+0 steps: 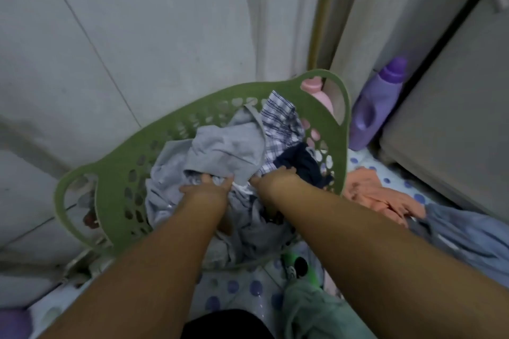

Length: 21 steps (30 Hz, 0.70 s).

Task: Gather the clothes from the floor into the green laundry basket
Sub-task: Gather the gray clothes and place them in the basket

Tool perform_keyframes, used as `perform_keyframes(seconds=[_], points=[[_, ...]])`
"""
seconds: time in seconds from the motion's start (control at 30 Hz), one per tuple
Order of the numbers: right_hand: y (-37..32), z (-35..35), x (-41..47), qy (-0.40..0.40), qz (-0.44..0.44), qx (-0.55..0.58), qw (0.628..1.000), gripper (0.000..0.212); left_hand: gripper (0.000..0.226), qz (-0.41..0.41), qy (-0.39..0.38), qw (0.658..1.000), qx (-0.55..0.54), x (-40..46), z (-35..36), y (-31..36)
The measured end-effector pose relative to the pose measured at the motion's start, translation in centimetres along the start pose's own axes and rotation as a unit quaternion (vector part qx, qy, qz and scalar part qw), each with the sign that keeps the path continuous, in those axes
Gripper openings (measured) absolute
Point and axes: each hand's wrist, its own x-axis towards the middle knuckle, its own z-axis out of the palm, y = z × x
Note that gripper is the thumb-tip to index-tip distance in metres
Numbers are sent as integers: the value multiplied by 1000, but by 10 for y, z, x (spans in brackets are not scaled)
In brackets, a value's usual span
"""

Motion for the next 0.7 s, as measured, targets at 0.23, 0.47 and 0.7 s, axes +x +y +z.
perform_keyframes(seconds=[0.23, 0.47, 0.7], points=[[41, 6, -96, 298, -108, 152, 936, 22, 42, 104, 136, 985, -24, -96, -47, 61], [140, 65, -163, 431, -34, 323, 842, 33, 27, 325, 332, 845, -266, -153, -17, 155], [192, 170, -176, 290, 46, 335, 895, 27, 36, 380, 156, 845, -341, -144, 78, 212]])
